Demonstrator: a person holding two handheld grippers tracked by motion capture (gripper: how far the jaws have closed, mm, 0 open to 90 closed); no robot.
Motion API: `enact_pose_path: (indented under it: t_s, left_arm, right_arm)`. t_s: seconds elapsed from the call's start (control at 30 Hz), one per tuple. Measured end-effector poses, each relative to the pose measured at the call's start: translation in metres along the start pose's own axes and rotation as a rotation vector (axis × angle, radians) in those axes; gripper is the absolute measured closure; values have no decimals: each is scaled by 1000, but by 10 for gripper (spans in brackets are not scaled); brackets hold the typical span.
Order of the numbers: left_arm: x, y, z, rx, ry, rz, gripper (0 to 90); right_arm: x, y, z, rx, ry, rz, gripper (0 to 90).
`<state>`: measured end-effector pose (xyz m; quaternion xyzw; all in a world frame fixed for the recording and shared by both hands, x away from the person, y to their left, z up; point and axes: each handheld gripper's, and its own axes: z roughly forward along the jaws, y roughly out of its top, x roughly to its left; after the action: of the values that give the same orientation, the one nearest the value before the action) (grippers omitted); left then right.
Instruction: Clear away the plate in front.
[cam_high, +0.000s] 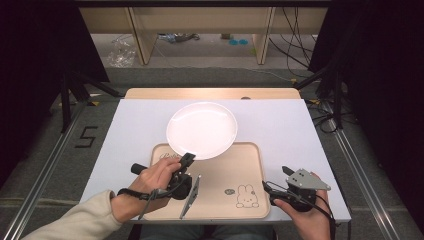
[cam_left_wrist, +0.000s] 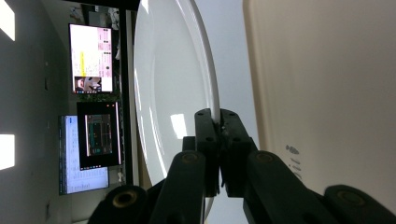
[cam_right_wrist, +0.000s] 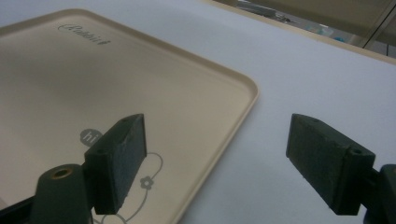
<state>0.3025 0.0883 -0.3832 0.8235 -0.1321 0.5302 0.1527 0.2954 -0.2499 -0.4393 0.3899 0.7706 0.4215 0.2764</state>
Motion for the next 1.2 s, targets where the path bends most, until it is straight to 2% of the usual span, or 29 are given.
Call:
enact_pose_path:
  t_s: [0.7,0.8,1.2]
  left_arm:
    - [-8,6,-10,-22,-9,16,872]
    - [-10,6,-10,-30,-16,7,872]
    - [-18,10,-11,-41,-39,20,872]
  right_arm:
    - [0,0,0,-9,-10,-12,212]
    - [0,0,0,-8,-9,-12,212]
    - [0,0,0,1,-2,-2,212]
